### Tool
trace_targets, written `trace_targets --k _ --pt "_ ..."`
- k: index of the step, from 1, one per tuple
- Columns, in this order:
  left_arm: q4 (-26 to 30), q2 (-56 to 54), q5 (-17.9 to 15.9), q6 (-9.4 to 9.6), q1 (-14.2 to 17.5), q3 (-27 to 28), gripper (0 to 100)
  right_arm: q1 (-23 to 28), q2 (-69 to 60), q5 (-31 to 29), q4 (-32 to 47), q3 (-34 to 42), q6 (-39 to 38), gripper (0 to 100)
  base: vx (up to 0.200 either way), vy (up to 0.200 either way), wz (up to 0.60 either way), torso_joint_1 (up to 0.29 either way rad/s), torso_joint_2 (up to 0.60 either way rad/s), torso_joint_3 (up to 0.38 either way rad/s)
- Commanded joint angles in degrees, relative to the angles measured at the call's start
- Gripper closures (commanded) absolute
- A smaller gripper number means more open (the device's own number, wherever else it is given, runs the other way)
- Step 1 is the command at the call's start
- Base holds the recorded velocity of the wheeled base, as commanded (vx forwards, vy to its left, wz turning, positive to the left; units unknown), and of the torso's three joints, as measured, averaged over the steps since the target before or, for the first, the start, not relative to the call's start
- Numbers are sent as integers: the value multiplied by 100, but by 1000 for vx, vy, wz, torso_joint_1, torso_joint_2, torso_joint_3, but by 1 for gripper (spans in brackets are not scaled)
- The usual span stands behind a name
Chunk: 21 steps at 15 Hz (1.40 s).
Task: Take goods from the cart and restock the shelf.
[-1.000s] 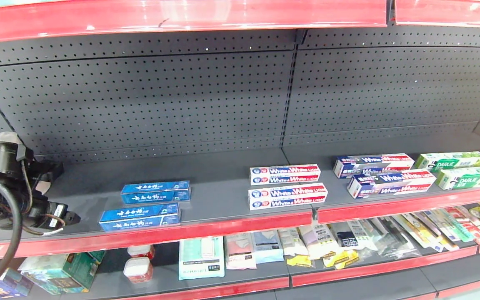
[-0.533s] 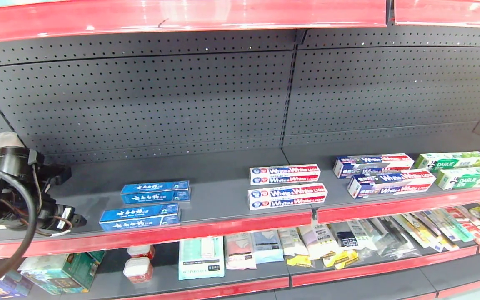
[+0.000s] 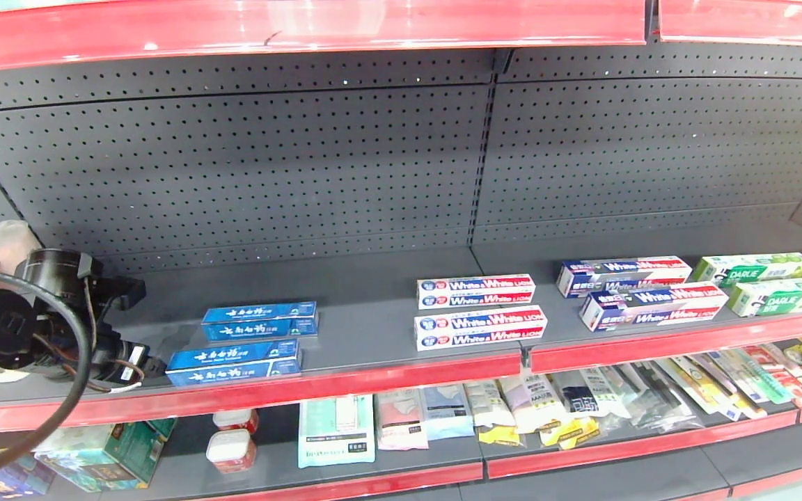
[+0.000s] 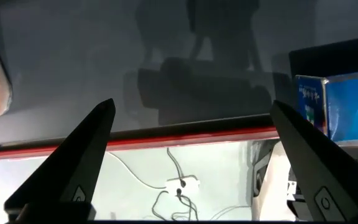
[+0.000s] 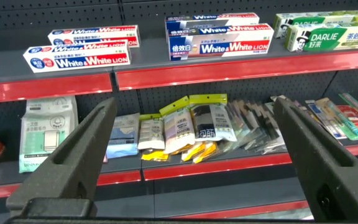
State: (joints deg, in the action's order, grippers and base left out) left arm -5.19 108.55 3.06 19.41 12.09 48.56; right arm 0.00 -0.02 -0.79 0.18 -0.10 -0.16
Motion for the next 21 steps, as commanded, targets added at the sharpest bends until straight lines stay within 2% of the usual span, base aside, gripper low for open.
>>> trace_targets --k 1,4,7,14,16,17,18,19,20,21 --pt "10 79 2 2 -49 40 0 0 2 0 -1 1 -2 0 0 0 0 0 0 0" --pt "10 97 2 2 -76 40 0 0 2 0 -1 1 -2 0 0 0 0 0 0 0" --pt "10 105 2 -183 -216 49 0 0 11 0 -1 1 -2 0 0 0 0 0 0 0" --pt "10 62 2 -130 -199 49 0 0 2 0 -1 1 -2 0 0 0 0 0 0 0" --pt "10 -9 2 28 -128 49 0 0 11 0 -1 1 -2 0 0 0 0 0 0 0" --pt "10 -132 2 327 -23 49 0 0 11 0 -1 1 -2 0 0 0 0 0 0 0" --pt "10 -281 -7 740 109 84 0 0 2 0 -1 1 -2 0 0 0 0 0 0 0" --pt "1 -387 -16 968 179 137 0 9 2 0 -1 1 -2 0 0 0 0 0 0 0" --pt "1 -492 -121 986 188 207 0 0 11 0 -1 1 -2 0 0 0 0 0 0 0" --pt "-8 -563 -297 907 188 216 0 0 2 0 -1 1 -2 0 0 0 0 0 0 0"
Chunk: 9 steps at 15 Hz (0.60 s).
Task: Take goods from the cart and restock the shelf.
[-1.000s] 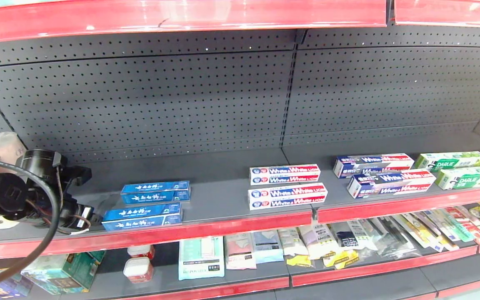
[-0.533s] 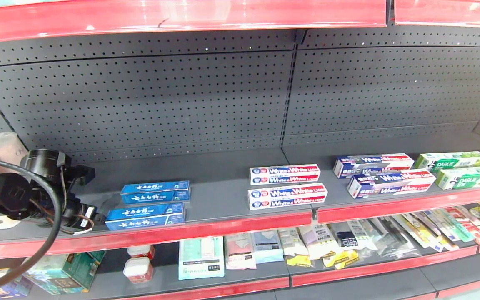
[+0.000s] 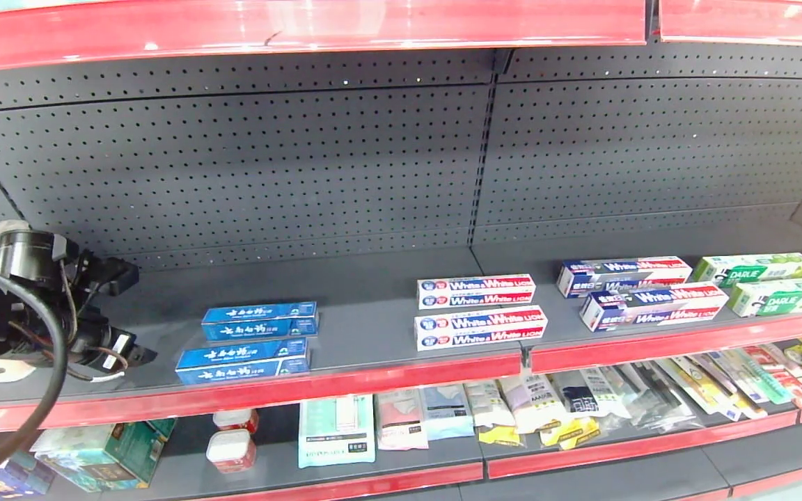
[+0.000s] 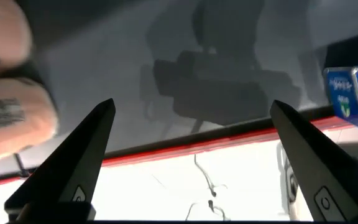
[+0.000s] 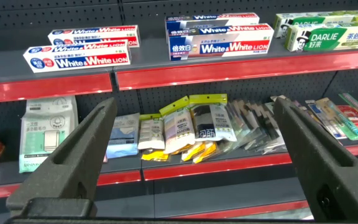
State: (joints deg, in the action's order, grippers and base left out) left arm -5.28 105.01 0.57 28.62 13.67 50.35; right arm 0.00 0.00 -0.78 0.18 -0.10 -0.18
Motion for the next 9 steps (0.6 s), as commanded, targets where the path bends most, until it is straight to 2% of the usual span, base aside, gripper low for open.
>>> trace_targets --k 1,2,4,7,9 --pt "1 -235 -145 -111 -4 28 0 9 0 -1 -1 1 1 0 0 0 0 0 0 0" --pt "-8 -350 -207 -270 -83 -7 0 0 0 -1 -1 1 1 0 0 0 0 0 0 0" --pt "-131 -895 -207 -709 -171 -280 0 0 0 -1 -1 1 1 0 0 0 0 0 0 0" --pt "-140 -2521 -242 -929 -180 -1124 0 0 0 -1 -1 1 1 0 0 0 0 0 0 0" --pt "-140 -3848 -602 -1096 -189 -1756 0 0 9 -1 -1 1 1 0 0 0 0 0 0 0"
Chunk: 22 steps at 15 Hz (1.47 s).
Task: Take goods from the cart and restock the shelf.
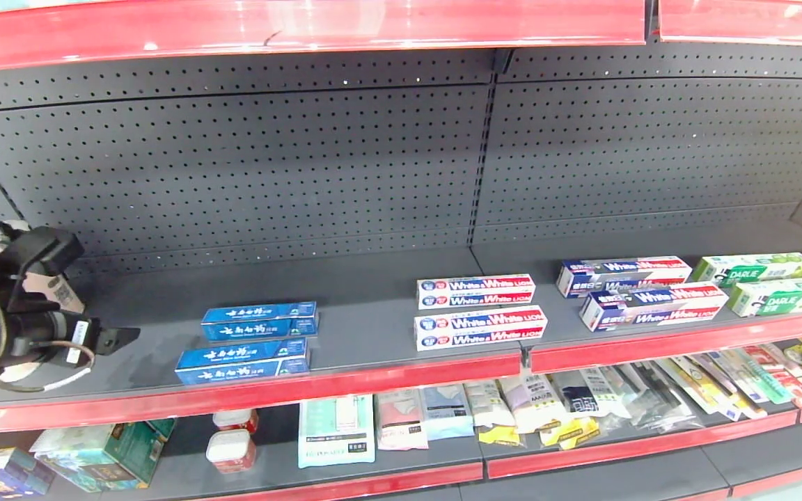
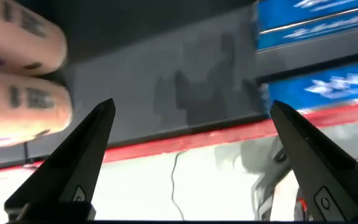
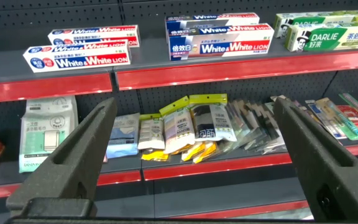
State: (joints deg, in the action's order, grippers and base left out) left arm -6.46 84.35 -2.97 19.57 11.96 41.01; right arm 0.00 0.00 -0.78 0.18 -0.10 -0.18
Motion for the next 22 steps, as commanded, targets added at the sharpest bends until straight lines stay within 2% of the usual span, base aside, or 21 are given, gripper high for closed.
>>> trace_targets --k 1,2,3,4,5,6,7,9,11,12,13,14,15,16,18,19,20,22 --pt "-22 -2353 -397 -260 -18 -1095 0 0 9 -1 -1 1 1 0 0 0 0 0 0 0" --pt "-13 -3399 -590 -454 -9 -1675 0 0 9 -1 -1 1 1 0 0 0 0 0 0 0" --pt "-4 -4040 -608 -717 -18 -2053 0 0 0 -1 -1 1 1 0 0 0 0 0 0 0" --pt "-4 -4128 -608 -752 -27 -2097 0 0 9 -1 -1 1 1 0 0 0 0 0 0 0" --pt "31 -4998 -678 -1095 -36 -2528 0 0 9 -1 -1 1 1 0 0 0 0 0 0 0" --pt "31 -5033 -687 -1113 -36 -2545 0 0 9 -1 -1 1 1 0 0 0 0 0 0 0" --pt "75 -5710 -968 -1385 -53 -2870 0 0 0 -1 -1 1 1 0 0 0 0 0 0 0" --pt "576 -6712 -986 -1377 -45 -3160 0 0 0 -1 -1 1 1 0 0 0 0 0 0 0" --pt "1147 -7881 -995 -1447 -45 -3512 0 9 0 -1 -1 1 1 0 0 0 0 0 0 0" --pt "971 -7925 -898 -1306 -45 -3837 0 0 0 -1 -1 1 1 0 0 0 0 0 0 0" --pt "497 -7907 -467 -1333 -45 -4057 0 0 9 -1 -1 1 9 0 0 0 0 0 0 0" --pt "374 -7872 95 -1535 -45 -4101 0 0 9 -1 -1 1 1 0 0 0 0 0 0 0" --pt "435 -7793 174 -1737 -36 -4092 0 0 9 -1 -1 1 1 0 0 0 0 0 0 0" --pt "391 -7890 218 -1781 43 -4101 0 0 0 -1 -1 1 1 0 0 0 0 0 0 0" --pt "382 -7890 447 -1728 52 -4101 0 0 0 -1 -1 1 1 0 0 0 0 0 0 0" --pt "409 -7890 306 -1737 52 -4101 0 0 0 -1 -1 1 1 0 0 0 0 0 0 0" --pt "514 -7899 -19 -1693 52 -4101 0 0 0 -1 -1 1 1 0 0 0 0 0 0 0" --pt "602 -7899 16 -1631 52 -4101 0 0 9 -1 -1 1 27 0 0 0 0 0 0 0"
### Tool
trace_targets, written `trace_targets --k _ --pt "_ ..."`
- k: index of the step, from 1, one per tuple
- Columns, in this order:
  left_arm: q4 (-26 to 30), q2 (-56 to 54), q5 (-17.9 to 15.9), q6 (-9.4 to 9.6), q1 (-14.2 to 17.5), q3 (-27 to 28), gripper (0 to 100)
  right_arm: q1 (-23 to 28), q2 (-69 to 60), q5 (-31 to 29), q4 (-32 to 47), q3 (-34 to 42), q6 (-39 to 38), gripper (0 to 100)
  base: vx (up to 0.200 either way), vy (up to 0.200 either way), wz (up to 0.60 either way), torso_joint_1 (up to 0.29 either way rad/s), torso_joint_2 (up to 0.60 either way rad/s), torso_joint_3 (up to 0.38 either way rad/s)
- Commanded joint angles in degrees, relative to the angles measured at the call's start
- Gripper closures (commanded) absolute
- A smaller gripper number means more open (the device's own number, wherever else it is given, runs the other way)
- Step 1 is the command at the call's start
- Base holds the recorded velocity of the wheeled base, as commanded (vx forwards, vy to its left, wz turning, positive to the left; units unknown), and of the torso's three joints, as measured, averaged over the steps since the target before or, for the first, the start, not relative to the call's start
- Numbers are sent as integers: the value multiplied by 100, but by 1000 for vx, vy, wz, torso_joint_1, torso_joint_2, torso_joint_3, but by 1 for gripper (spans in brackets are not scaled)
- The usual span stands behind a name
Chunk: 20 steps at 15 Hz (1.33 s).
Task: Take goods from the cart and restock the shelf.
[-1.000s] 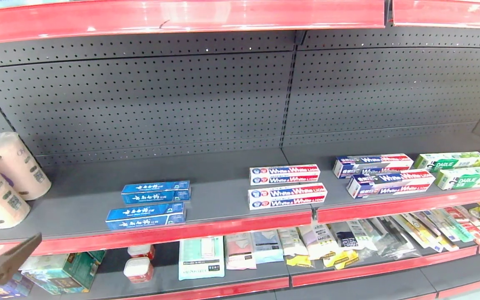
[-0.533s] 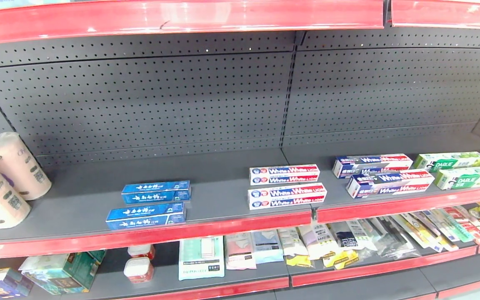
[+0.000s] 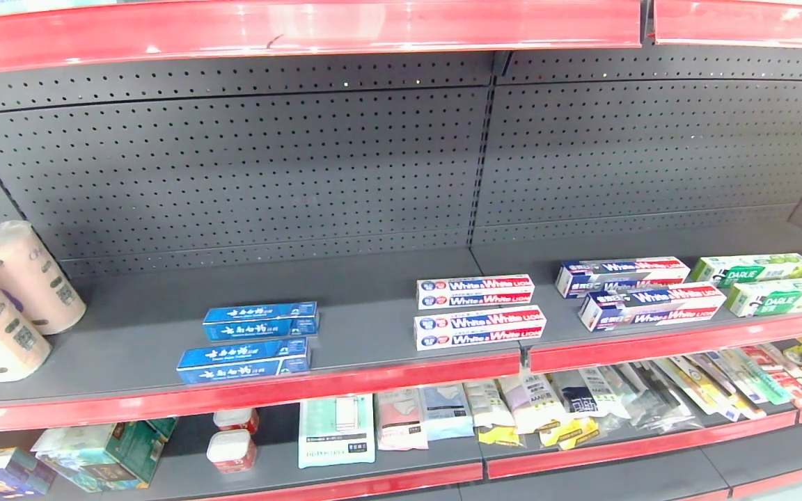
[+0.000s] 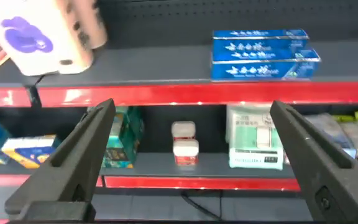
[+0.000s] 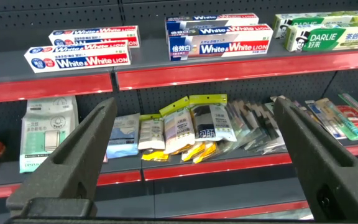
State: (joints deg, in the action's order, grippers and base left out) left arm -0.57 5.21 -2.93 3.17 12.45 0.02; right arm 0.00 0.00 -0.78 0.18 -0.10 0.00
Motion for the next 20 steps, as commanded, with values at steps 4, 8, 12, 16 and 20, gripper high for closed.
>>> trace_targets --k 4,8,12,16,20 --pt "31 16 600 -378 3 -2 0 0 9 -1 -1 1 -9 0 0 0 0 0 0 0" --pt "31 16 591 -343 3 -2 0 0 9 8 -1 1 18 0 0 0 450 2 -1 2" --pt "40 16 591 -343 3 -2 0 0 9 8 -1 1 18 0 0 0 450 5 2 1" --pt "40 16 591 -343 3 -2 0 0 9 -1 -1 1 18 0 0 0 0 0 0 0" --pt "40 16 539 -308 -5 -2 0 0 0 8 -1 1 9 0 0 0 0 0 0 0"
